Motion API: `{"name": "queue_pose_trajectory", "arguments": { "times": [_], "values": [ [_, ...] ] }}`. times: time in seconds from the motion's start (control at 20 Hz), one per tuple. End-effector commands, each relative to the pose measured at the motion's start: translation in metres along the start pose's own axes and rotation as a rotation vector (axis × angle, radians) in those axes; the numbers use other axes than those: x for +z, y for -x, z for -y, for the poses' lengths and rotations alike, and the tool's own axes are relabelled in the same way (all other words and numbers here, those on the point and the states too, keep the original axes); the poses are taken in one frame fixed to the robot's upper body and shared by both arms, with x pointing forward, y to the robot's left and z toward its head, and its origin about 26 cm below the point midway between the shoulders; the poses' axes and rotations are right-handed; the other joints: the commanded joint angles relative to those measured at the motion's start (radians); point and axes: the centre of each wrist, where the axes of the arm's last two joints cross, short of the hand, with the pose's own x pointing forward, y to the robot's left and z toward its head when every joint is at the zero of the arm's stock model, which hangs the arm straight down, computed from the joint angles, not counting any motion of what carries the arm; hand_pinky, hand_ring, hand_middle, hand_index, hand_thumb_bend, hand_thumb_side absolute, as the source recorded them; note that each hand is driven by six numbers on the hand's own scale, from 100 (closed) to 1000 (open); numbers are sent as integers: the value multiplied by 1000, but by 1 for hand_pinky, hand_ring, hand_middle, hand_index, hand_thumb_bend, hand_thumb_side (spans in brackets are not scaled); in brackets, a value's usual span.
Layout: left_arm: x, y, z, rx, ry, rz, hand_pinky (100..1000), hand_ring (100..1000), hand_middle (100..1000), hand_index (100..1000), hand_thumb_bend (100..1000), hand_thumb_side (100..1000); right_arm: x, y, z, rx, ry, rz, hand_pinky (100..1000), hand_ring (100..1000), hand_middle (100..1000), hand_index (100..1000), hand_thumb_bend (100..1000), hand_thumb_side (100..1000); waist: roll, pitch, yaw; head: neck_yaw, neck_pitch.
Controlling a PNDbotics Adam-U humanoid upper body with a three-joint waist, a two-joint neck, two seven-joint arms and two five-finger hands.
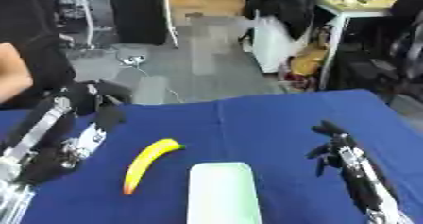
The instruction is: Pick up objects on the table and place them in the box.
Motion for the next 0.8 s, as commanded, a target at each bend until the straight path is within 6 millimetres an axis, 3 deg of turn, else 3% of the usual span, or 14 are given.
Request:
{"name": "queue_pose_trajectory", "arguments": {
  "times": [0.05,0.8],
  "values": [
    [-3,-4,-4,-9,-3,17,527,546,629,776,100,793,-7,-11,7,19,10,43,330,564,837,959,100,889,0,-18,2,-4,-7],
    [-7,-2,-8,-45,21,-18,508,523,622,776,100,755,-5,-9,8,29,13,31,327,562,834,957,100,887,1,-20,3,-6,0]
  ]
}}
